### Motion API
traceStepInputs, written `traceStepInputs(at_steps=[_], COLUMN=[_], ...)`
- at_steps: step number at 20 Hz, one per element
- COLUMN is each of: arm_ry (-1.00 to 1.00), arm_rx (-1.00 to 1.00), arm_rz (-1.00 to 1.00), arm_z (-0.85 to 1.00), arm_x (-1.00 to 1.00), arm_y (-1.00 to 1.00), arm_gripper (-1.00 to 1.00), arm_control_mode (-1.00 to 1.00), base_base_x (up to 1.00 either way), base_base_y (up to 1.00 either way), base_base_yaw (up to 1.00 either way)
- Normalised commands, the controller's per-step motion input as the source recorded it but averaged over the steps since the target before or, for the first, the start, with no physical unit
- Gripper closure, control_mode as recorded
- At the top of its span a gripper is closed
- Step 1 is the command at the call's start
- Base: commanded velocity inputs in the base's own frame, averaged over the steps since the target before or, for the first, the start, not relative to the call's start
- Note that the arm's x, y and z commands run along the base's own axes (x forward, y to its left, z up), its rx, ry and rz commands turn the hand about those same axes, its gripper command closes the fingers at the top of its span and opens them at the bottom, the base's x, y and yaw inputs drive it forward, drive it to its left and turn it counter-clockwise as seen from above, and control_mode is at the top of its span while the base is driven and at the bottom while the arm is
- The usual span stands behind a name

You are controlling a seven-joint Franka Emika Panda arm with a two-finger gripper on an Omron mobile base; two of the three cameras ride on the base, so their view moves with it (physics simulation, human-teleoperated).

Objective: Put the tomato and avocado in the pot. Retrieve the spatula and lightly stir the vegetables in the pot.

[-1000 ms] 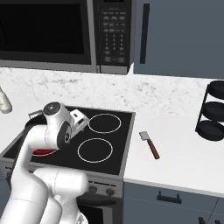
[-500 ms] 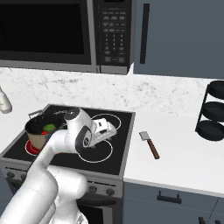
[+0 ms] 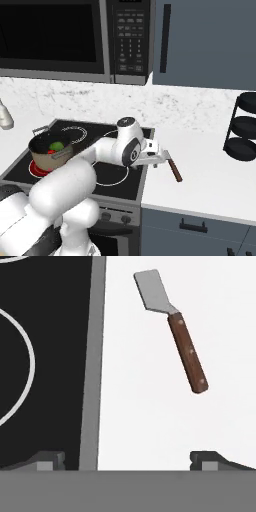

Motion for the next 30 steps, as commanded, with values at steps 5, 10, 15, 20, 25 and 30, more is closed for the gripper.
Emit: traceStepInputs(at_steps=[5, 10, 15, 20, 25, 30], arm_ry=[0.17, 0.08, 0.0, -0.05, -0.02, 0.0], arm_rx=[0.15, 0.02, 0.0, 0.0, 0.0, 0.0], arm_rz=[-0.09, 0.0, 0.06, 0.08, 0.09, 0.08], arm_z=[-0.13, -0.59, -0.52, -0.36, -0.2, -0.11], arm_x=[0.36, 0.04, 0.02, 0.11, 0.12, 0.28], arm_y=[-0.97, -0.53, -0.09, -0.01, -0.08, -0.14], arm_gripper=[-1.0, -1.0, -1.0, -1.0, -1.0, -1.0], arm_control_mode=[-1.0, -1.0, -1.0, -1.0, -1.0, -1.0], base_base_x=[0.0, 0.0, 0.0, 0.0, 0.0, 0.0], base_base_y=[0.0, 0.0, 0.0, 0.0, 0.0, 0.0], base_base_yaw=[0.0, 0.0, 0.0, 0.0, 0.0, 0.0])
